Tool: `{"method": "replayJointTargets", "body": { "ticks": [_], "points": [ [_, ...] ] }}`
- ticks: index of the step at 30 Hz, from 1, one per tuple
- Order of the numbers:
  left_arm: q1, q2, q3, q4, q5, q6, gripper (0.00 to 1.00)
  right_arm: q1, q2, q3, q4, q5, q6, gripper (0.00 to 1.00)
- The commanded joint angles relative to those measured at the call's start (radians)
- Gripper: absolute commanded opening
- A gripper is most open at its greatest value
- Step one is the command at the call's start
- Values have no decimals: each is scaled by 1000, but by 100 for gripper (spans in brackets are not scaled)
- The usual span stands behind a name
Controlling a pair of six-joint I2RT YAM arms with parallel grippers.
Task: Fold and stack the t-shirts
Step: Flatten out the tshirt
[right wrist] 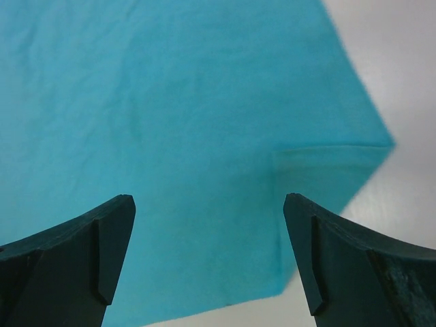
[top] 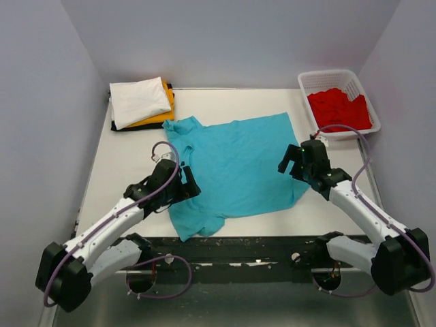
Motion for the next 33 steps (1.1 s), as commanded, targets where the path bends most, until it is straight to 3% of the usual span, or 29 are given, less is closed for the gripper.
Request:
{"method": "replayJointTargets", "body": {
  "ticks": [1, 6, 17, 25, 30, 33],
  "points": [
    [-4, 206, 93, 174, 47, 60, 99, -1, 113, -51, 320, -353, -54, 100],
    [-1, 421, 158, 274, 150, 63, 99, -1, 307, -17, 390, -351, -14, 100],
    [26, 741, 344, 214, 115, 86, 99, -45, 419, -23, 169, 126, 175, 100],
    [26, 828, 475, 185, 116, 115, 99, -312, 349, -133, 205, -70, 193, 100],
    [37, 875, 520, 91, 60, 126, 99, -357, 280, -154, 210, -92, 178, 100],
    [79, 849, 469, 83, 63, 114, 99, -357, 263, -151, 200, -84, 173, 100]
  ]
}}
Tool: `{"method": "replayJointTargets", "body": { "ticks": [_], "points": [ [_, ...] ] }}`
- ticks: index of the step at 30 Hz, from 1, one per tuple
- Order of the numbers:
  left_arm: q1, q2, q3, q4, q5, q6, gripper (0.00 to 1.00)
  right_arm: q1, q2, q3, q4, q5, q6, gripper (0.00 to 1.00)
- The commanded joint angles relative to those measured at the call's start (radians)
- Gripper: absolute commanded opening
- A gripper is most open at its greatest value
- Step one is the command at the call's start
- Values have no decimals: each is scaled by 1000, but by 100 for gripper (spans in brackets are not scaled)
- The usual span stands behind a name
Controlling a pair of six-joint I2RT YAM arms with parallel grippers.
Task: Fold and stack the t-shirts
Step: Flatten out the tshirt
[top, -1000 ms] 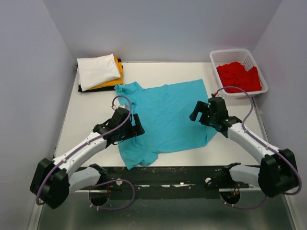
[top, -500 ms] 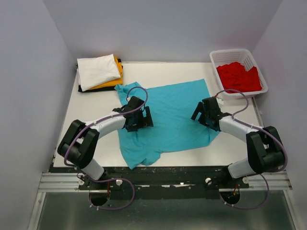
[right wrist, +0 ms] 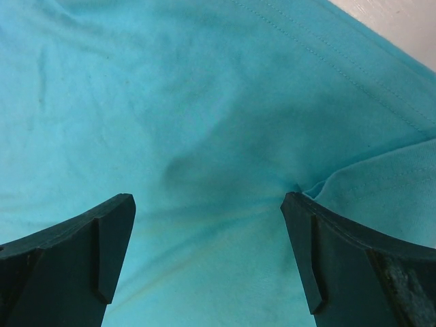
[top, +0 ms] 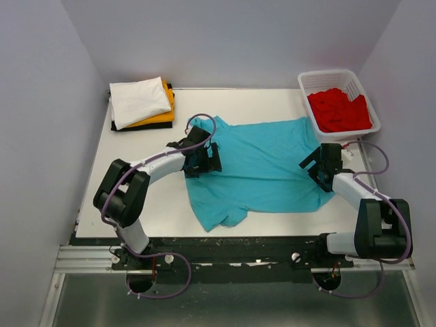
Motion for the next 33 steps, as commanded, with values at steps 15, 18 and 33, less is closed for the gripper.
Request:
{"method": "replayJointTargets", "body": {
  "ticks": [15, 18, 33],
  "points": [
    [116, -525, -332, -106, -24, -80, 98, -6, -39, -24, -25, -179, -90, 100],
    [-40, -599, -335, -126, -6, -54, 99, -4, -105, -22, -43, -190, -96, 100],
    [-635, -594, -489, -126, -87, -220, 76, -3, -342, -64, -169, -177, -90, 100]
  ]
}}
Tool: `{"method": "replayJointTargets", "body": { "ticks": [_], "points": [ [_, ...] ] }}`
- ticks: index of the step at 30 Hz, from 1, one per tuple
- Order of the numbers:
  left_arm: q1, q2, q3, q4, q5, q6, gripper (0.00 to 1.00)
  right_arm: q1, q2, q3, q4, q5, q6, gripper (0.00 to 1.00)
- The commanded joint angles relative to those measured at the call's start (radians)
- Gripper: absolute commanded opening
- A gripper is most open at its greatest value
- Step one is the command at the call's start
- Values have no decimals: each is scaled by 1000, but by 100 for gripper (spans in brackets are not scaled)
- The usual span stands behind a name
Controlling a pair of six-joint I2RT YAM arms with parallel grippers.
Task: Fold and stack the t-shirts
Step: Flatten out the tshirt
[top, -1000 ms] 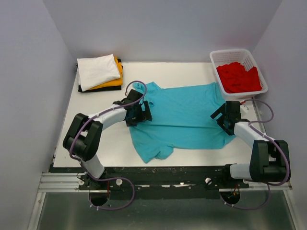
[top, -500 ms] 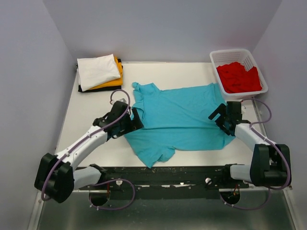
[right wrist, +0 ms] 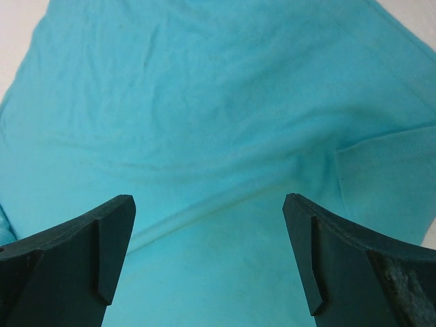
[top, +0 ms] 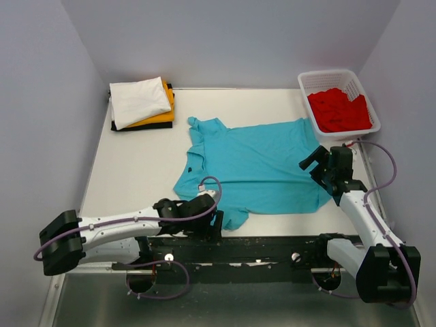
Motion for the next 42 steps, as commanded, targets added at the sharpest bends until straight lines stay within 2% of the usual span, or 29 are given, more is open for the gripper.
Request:
{"method": "replayJointTargets", "body": {
  "ticks": [1, 3, 4, 7, 12, 16, 18, 19, 24, 27, 31, 33, 35, 36, 37, 38, 39, 41, 42],
  "points": [
    [-40, 115, 45, 18, -100, -52, 73, -2, -7, -38, -57, -22, -13, 100],
    [-41, 173, 90, -8, -157, -49, 60, -2, -1, -41, -50, -30, -14, 100],
    [-41, 204, 121, -41, -214, -60, 57, -2, 1, -41, -48, -35, -12, 100],
    [-35, 288, 196, -100, -296, -61, 55, -2, 6, -44, -31, -41, -14, 100],
    [-20, 401, 225, -13, -199, 12, 54, -2, 36, -43, -23, -38, -20, 100],
    [0, 476, 266, -49, -208, 18, 25, -2, 49, -44, -16, -36, -22, 100],
    [19, 473, 268, -47, -205, 24, 6, -2, 48, -44, -14, -36, -23, 100],
    [34, 465, 268, -51, -208, 24, 0, -2, 48, -43, -14, -35, -25, 100],
    [144, 391, 286, -22, -193, 109, 0, -2, 37, -43, -19, -14, -30, 100],
    [232, 399, 333, 35, -95, 207, 0, -2, 41, -39, -22, -2, -35, 100],
    [307, 474, 487, 13, -21, 340, 0, -2, 68, -24, -27, 15, -39, 100],
    [366, 544, 580, 6, 58, 393, 0, -2, 88, -19, -20, 15, -40, 100],
    [435, 643, 697, -26, 94, 420, 7, -2, 112, -16, -12, 10, -42, 100],
    [464, 693, 759, -57, 97, 425, 13, -2, 122, -14, -9, 10, -42, 100],
    [490, 748, 820, -72, 98, 442, 33, -2, 135, -15, -8, 9, -44, 100],
    [510, 783, 861, -76, 101, 451, 46, -2, 144, -14, -6, 12, -47, 100],
    [534, 822, 910, -81, 110, 459, 56, -2, 152, -14, -3, 13, -48, 100],
    [567, 867, 988, -91, 134, 466, 65, -2, 161, -14, -1, 14, -52, 100],
    [581, 876, 1018, -95, 150, 469, 74, -2, 165, -13, -1, 11, -57, 100]
  ]
}}
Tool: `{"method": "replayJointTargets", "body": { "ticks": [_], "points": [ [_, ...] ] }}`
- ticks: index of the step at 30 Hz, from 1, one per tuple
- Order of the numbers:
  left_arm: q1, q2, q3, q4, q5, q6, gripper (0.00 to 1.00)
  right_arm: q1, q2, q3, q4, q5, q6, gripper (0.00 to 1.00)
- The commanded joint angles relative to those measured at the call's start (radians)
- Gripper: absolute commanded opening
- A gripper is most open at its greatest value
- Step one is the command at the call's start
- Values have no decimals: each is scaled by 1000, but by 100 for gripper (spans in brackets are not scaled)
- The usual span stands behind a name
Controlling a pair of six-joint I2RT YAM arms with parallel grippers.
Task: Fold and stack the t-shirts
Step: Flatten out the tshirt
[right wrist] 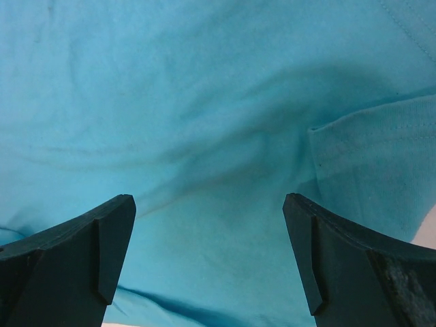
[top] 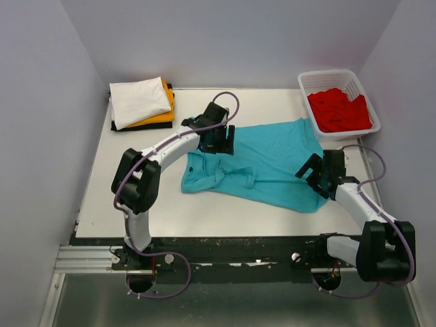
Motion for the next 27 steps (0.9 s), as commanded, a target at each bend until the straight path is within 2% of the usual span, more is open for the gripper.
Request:
{"method": "replayJointTargets", "body": {
  "ticks": [1, 3, 4, 9, 12, 16, 20, 22, 24, 27],
  "points": [
    [67, 60, 129, -68, 90, 68, 81, -2, 16, 22, 12, 24, -28, 100],
    [68, 13, 101, -64, 76, 66, 97, -2, 6, 24, 2, 29, -33, 100],
    [67, -38, 49, -40, 88, 59, 99, -2, -1, 22, 0, 36, -33, 100],
    [59, -276, -273, 177, 206, -34, 99, -2, -37, 10, -1, 50, -31, 100],
    [47, -320, -346, 231, 271, -156, 99, -2, -44, 4, -1, 47, -29, 100],
    [-39, -336, -439, 381, 209, -395, 99, -2, -44, -2, 3, 57, -24, 100],
    [-90, -260, -427, 482, 90, -563, 99, -2, -44, -5, 9, 39, -25, 100],
    [-109, -217, -376, 453, -12, -602, 99, -2, -50, -12, 11, 38, -25, 100],
    [-136, -174, -308, 409, -132, -573, 99, -2, -52, -14, 9, 40, -28, 100],
    [-147, -85, -145, 249, -156, -400, 99, -2, -55, -9, 0, 62, -32, 100]
  ]
}}
